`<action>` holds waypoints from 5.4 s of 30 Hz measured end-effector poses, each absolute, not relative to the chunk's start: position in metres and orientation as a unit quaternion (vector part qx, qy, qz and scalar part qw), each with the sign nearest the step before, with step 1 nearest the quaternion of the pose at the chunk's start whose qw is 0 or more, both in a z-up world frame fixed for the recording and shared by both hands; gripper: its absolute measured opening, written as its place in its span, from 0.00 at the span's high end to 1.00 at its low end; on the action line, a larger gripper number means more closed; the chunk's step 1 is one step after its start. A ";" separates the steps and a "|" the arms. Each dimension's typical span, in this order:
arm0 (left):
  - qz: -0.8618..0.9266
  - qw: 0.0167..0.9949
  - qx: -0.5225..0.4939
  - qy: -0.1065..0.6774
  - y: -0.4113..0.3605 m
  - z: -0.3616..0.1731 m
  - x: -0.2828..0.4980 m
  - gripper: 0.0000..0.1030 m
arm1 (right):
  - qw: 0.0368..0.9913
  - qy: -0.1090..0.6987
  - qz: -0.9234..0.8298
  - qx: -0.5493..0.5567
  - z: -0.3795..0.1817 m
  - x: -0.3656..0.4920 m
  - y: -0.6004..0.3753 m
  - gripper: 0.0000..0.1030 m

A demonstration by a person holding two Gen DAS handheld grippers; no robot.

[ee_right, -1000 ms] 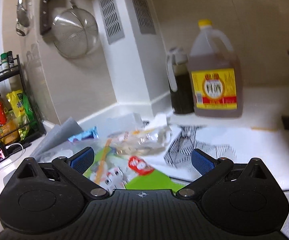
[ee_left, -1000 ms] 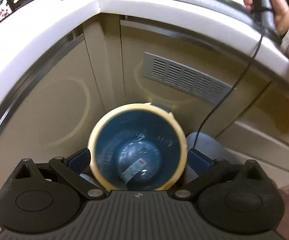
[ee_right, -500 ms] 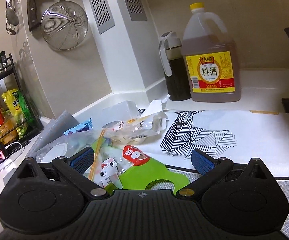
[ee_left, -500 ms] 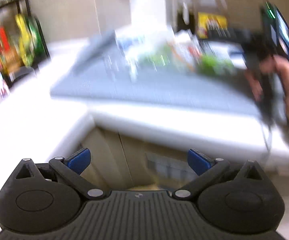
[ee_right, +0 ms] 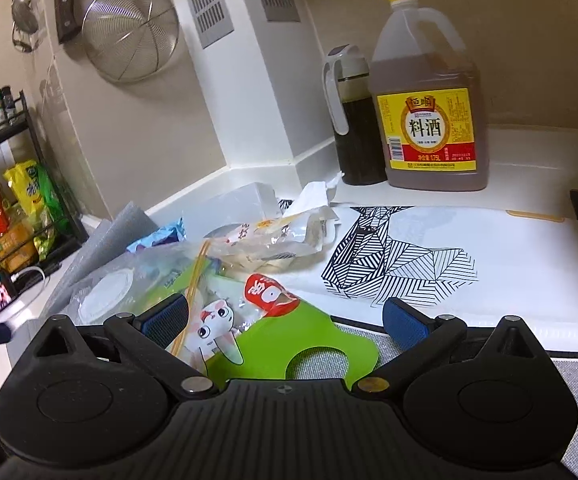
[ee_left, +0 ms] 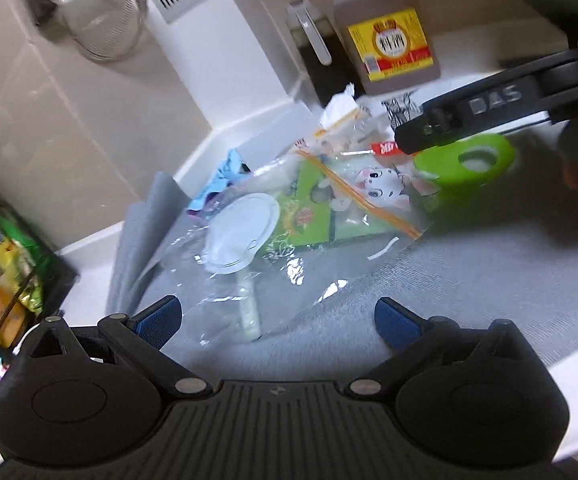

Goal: Collect trash
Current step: 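Raise both tools back toward the remaining trash on the grey mat, then close the left tool on the clear zip bag while the right tool grasps the green snack wrapper, then carry the zip bag and green wrapper down over the blue bin with both tools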

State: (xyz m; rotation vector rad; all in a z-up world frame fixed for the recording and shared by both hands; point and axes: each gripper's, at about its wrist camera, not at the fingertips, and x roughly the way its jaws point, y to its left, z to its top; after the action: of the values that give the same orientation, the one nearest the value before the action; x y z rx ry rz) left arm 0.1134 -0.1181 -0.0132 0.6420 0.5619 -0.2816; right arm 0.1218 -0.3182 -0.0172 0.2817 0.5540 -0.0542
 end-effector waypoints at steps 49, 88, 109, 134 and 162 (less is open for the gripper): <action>-0.075 0.940 0.220 0.251 -0.062 0.047 0.126 0.92 | 0.968 0.187 -0.001 0.168 -0.008 0.113 -0.325 0.07; -0.102 0.935 0.260 0.217 -0.032 0.030 0.124 0.89 | 0.940 0.337 0.043 -0.022 -0.022 0.183 -0.246 0.80; -0.030 0.946 0.202 0.252 0.039 0.033 -0.086 0.89 | 0.958 0.281 -0.034 0.042 0.033 0.004 -0.258 0.81; 0.012 0.916 0.168 0.363 0.061 -0.031 -0.201 0.89 | 0.906 0.403 0.129 -0.026 -0.027 -0.143 -0.123 0.80; -0.007 0.908 0.180 0.379 0.053 -0.043 -0.202 0.89 | 0.888 0.429 0.154 -0.060 -0.040 -0.141 -0.106 0.80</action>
State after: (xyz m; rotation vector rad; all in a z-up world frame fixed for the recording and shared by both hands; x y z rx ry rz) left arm -0.2018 0.0529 -0.0429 0.3718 0.7827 -0.0137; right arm -0.1408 -0.1060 -0.0399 -0.1248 0.8915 0.3202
